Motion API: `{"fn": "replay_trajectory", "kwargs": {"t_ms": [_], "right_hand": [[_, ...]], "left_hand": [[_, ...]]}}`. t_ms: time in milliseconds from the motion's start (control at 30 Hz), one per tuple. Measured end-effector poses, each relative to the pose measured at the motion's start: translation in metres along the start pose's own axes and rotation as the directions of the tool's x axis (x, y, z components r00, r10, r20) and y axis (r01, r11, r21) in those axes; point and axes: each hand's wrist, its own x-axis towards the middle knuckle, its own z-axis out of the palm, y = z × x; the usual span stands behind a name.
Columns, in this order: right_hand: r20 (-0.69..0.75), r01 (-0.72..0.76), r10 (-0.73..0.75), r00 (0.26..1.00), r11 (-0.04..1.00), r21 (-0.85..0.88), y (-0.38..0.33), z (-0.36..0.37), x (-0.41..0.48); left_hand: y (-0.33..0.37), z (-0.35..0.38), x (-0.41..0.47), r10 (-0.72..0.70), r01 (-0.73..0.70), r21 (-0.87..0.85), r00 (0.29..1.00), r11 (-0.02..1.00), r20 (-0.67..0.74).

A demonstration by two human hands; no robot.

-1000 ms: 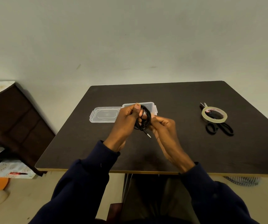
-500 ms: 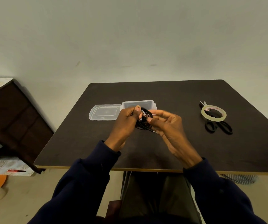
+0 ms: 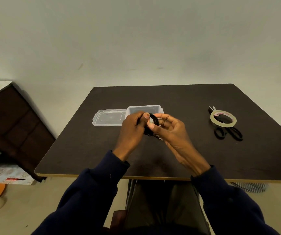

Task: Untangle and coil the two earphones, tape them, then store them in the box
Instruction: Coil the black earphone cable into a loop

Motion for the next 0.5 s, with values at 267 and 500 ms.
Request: {"fn": "replay_trajectory", "kwargs": {"t_ms": [267, 500], "right_hand": [[-0.102, 0.069, -0.082, 0.991, 0.989, -0.130, -0.001, -0.002, -0.005], [-0.144, 0.017, -0.030, 0.989, 0.996, -0.092, 0.002, -0.010, -0.003]], "left_hand": [[-0.005, 0.002, -0.002, 0.039, -0.037, 0.061, 0.999, 0.997, -0.024], [-0.008, 0.005, 0.001, -0.053, 0.056, -0.063, 0.997, 0.996, 0.048]]}}
